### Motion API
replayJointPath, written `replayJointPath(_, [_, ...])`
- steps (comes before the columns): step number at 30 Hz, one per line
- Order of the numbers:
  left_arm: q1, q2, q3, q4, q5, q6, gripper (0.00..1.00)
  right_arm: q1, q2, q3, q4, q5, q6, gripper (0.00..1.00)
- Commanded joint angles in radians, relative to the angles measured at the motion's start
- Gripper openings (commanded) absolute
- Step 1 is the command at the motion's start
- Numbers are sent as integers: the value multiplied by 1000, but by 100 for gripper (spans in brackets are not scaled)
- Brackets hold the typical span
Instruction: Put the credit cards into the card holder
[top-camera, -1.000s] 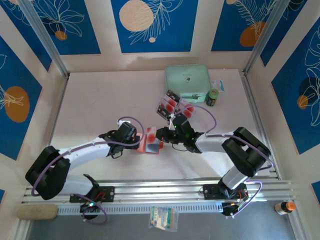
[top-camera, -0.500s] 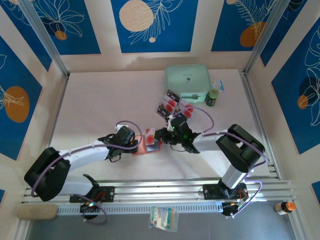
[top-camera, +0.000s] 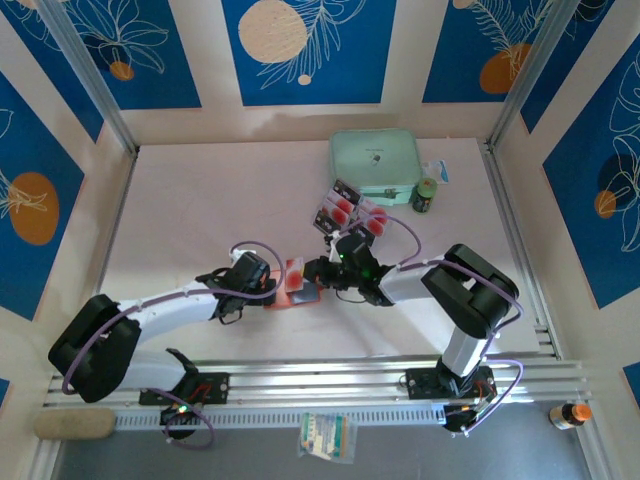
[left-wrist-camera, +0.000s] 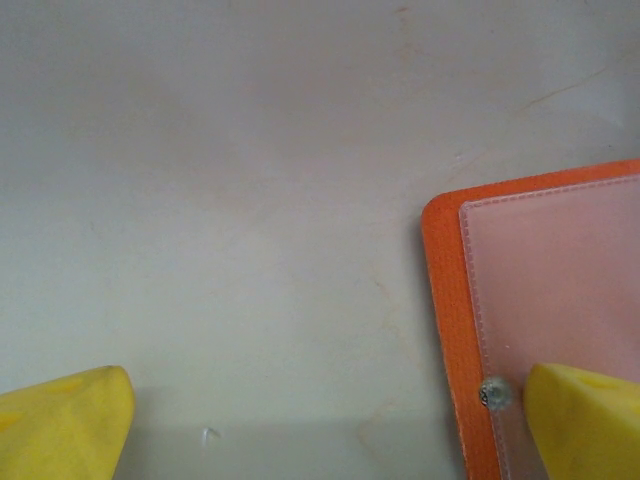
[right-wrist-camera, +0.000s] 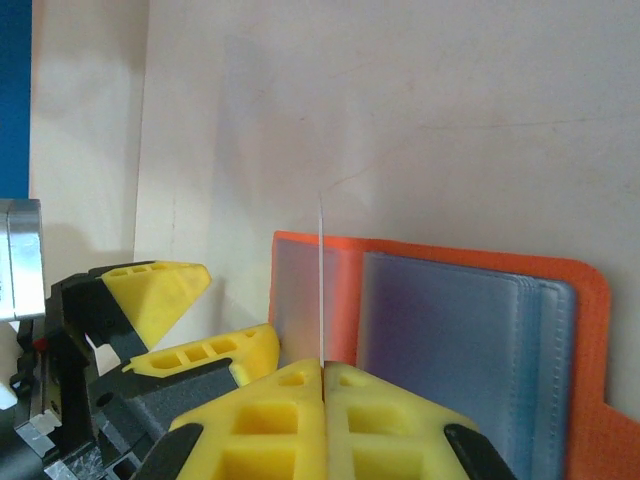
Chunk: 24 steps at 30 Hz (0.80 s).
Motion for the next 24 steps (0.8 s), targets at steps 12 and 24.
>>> replayJointPath(12, [11,-18,-12,-6,-3,-13,100,11,34,0,38,-10,10,0])
replayJointPath(24, [11,-12,-8,-6,-3,-13,100,10,37,-27,52,2,20,0])
